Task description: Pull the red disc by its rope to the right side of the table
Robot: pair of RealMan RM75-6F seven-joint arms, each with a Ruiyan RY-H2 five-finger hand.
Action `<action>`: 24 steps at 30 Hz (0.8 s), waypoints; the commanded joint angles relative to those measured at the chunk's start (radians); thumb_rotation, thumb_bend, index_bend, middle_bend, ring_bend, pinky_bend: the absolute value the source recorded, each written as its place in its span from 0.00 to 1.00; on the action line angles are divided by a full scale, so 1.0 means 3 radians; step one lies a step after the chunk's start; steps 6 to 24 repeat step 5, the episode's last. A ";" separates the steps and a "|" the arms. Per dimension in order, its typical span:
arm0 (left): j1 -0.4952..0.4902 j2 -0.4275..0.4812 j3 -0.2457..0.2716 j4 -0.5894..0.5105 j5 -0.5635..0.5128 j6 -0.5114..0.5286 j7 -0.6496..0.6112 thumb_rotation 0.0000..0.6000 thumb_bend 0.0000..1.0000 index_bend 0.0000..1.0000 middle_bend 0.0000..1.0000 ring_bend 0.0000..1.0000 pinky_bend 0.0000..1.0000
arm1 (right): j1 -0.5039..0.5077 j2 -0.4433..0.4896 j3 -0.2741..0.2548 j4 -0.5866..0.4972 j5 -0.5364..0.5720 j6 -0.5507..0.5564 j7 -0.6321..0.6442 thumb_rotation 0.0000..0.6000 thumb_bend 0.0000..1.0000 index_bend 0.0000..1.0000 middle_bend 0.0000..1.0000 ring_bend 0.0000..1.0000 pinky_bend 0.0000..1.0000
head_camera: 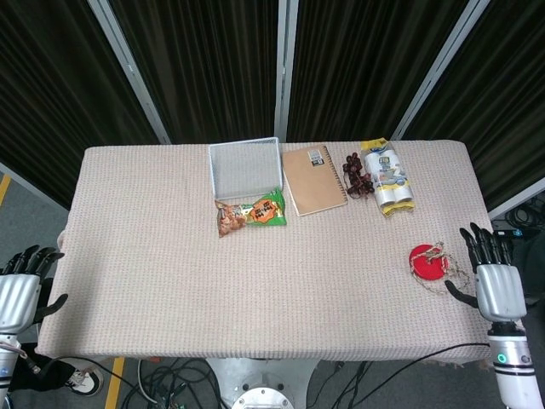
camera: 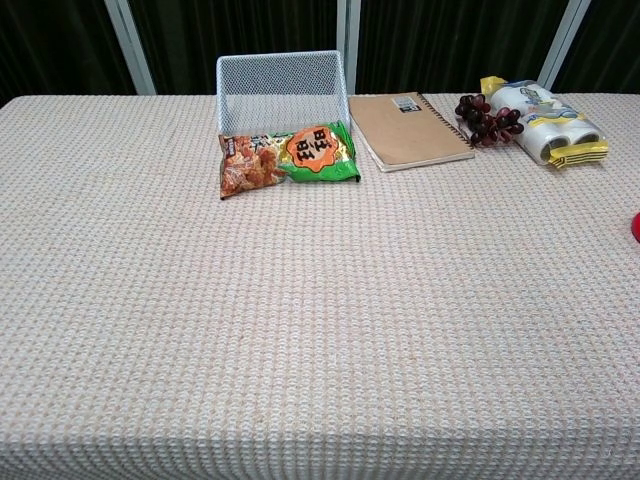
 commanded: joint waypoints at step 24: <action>-0.0043 -0.0010 -0.0013 0.0025 0.0037 -0.0013 0.0016 1.00 0.19 0.24 0.17 0.10 0.19 | -0.0376 0.0051 -0.0138 -0.0109 0.0181 0.0118 -0.0357 1.00 0.08 0.00 0.00 0.00 0.00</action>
